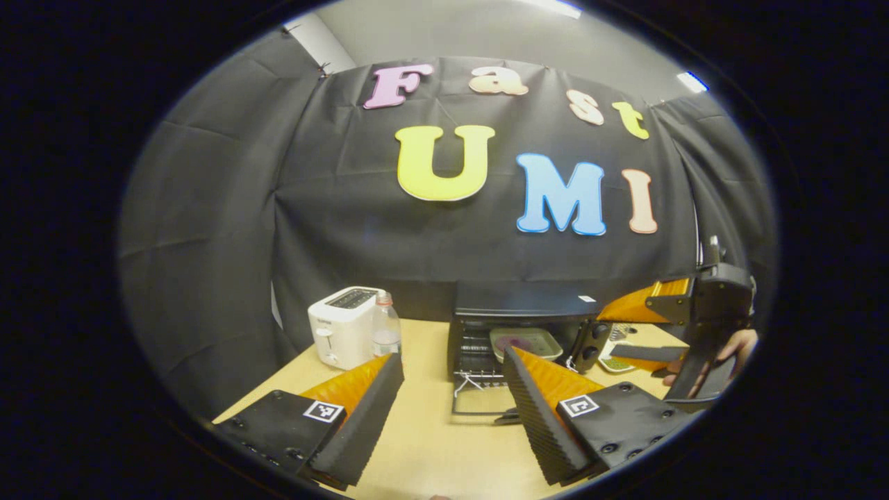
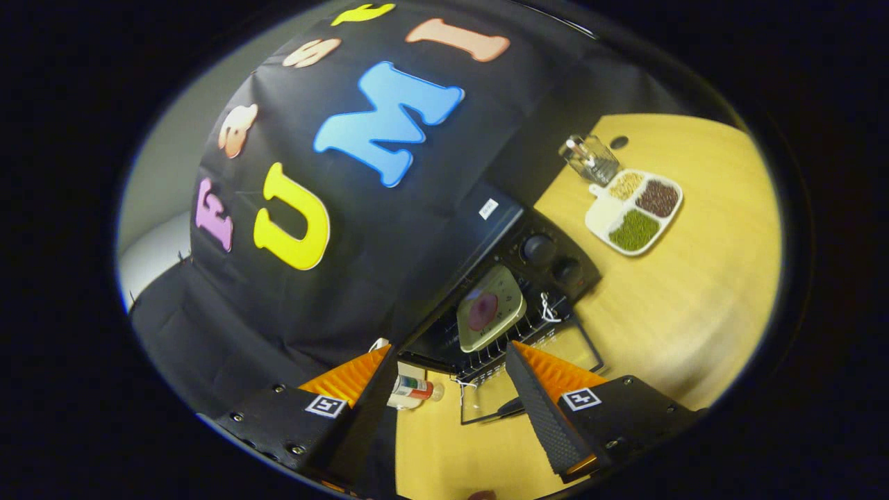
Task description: Open the electric oven with the left hand, put the food in, and close the electric oven.
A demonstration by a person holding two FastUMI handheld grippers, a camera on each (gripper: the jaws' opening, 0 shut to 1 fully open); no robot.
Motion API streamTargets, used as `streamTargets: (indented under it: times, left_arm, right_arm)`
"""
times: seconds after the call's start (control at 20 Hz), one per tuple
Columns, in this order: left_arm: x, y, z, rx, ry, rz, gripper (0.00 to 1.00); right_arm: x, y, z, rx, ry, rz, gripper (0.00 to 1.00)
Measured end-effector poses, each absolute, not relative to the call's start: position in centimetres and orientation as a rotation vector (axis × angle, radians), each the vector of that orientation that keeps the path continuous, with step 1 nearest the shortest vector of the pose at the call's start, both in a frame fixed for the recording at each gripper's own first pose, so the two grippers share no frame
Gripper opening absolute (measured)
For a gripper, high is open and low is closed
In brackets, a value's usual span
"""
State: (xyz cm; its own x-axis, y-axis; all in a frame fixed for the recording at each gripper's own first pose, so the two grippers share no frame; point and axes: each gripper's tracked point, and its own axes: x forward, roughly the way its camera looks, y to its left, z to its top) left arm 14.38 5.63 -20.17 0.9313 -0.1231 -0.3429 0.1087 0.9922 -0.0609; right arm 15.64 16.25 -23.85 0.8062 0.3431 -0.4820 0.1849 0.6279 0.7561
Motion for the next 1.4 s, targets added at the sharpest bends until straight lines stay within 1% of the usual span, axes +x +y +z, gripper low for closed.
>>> streamTargets:
  times: [0.1,0.25,0.3,0.35,0.55,0.6,0.65,0.75,0.85,0.9,0.95,1.0,1.05,1.1,1.25,1.3,1.35,1.4]
  left_arm:
    - [14.1,4.4,-21.5,-0.038,0.377,-0.137,1.0]
    - [13.6,2.9,-23.9,-0.029,0.422,-0.156,1.0]
    - [13.4,2.3,-24.8,-0.03,0.441,-0.165,0.98]
    - [13.3,1.8,-25.8,-0.03,0.459,-0.175,1.0]
    - [13.0,-0.4,-29.6,-0.001,0.526,-0.214,1.0]
    - [12.9,-1.1,-30.6,-0.001,0.547,-0.225,1.0]
    - [12.9,-1.8,-31.7,-0.004,0.568,-0.237,0.98]
    - [12.9,-3.1,-33.6,-0.011,0.605,-0.257,0.98]
    - [13.2,-4.3,-35.5,-0.003,0.635,-0.277,0.97]
    - [13.3,-4.9,-36.6,0.0,0.651,-0.287,1.0]
    - [13.5,-5.4,-37.7,0.003,0.669,-0.294,0.98]
    - [13.6,-6.0,-38.6,0.003,0.691,-0.302,0.98]
    - [13.5,-6.4,-39.7,0.002,0.713,-0.307,1.0]
    - [13.4,-6.8,-40.6,0.001,0.735,-0.31,1.0]
    - [13.8,-7.1,-43.4,0.014,0.799,-0.296,0.98]
    - [14.1,-7.1,-44.1,0.019,0.814,-0.291,1.0]
    - [14.1,-7.3,-44.6,0.023,0.825,-0.291,0.98]
    - [14.3,-7.6,-45.0,0.027,0.834,-0.297,1.0]
  right_arm:
    - [14.4,14.5,-22.2,0.819,0.62,0.116,0.97]
    - [12.9,12.0,-20.1,0.672,0.551,0.138,0.97]
    - [12.0,11.1,-19.7,0.605,0.533,0.146,0.96]
    - [11.5,10.3,-19.0,0.554,0.517,0.149,0.97]
    - [9.4,8.3,-16.0,0.406,0.434,0.162,0.97]
    - [8.8,7.7,-15.8,0.346,0.413,0.152,0.98]
    - [8.3,7.2,-15.4,0.29,0.39,0.158,0.98]
    - [7.2,6.5,-15.0,0.205,0.371,0.154,0.98]
    - [6.7,5.2,-14.8,0.156,0.354,0.123,0.98]
    - [6.5,4.7,-14.6,0.139,0.346,0.102,0.98]
    - [6.4,3.9,-14.5,0.118,0.341,0.08,0.98]
    - [6.6,3.1,-14.5,0.094,0.336,0.053,0.98]
    - [6.4,2.5,-14.3,0.07,0.329,0.033,0.98]
    - [6.2,1.9,-14.1,0.049,0.327,0.013,0.98]
    - [5.7,0.3,-14.1,0.015,0.341,-0.041,0.98]
    - [5.6,-0.1,-14.3,0.016,0.348,-0.057,0.98]
    - [5.5,-0.4,-14.2,0.02,0.353,-0.071,0.98]
    - [5.3,-0.9,-14.4,0.023,0.357,-0.092,0.98]
